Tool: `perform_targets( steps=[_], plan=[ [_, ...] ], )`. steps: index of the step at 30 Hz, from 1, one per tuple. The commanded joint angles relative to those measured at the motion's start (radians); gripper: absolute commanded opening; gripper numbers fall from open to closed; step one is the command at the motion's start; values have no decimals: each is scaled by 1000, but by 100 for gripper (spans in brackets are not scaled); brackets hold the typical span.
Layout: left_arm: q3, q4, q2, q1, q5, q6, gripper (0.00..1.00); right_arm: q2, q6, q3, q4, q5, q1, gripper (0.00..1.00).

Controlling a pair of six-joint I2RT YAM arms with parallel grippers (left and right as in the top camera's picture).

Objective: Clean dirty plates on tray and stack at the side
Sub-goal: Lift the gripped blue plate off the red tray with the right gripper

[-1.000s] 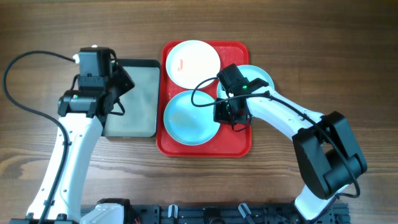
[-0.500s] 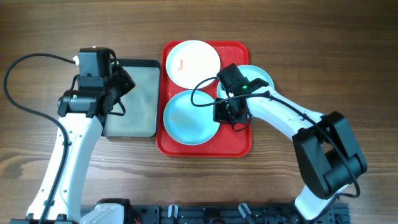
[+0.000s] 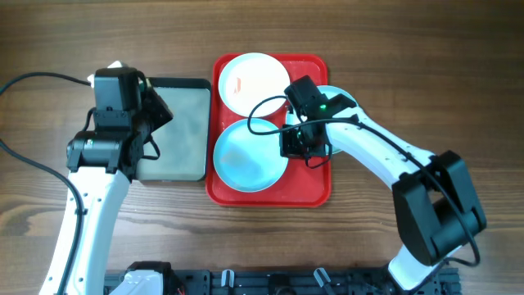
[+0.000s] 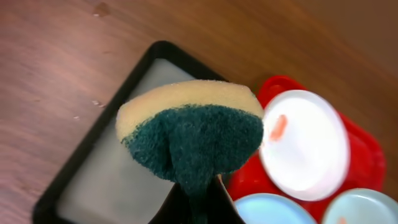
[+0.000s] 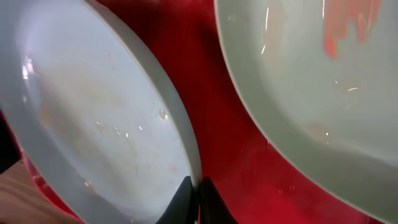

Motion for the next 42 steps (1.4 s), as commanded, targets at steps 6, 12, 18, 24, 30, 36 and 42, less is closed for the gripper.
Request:
perform_targets(
  steps=[6,12,18,24,30,36,42],
  plan=[
    [-4,-14,19,5,-102,32,4,-153,-20,29,-33,103,5,4],
    [-4,-15,19,5,-101,32,4,-226,-17,30,-6,173,5,4],
    [-4,-14,-1,5,-42,58,4,-227,-14,30,90,193,9,4],
    [-4,-14,-78,5,-38,58,4,-220,9,30,244,262,71,4],
    [-4,-15,-146,5,-37,58,4,-186,8,30,412,383,169,4],
    [-4,-36,-185,5,-11,57,4,-94,-64,30,628,469,256,4],
    [-4,-36,-187,5,-11,58,4,29,-293,30,916,648,323,4]
  ],
)
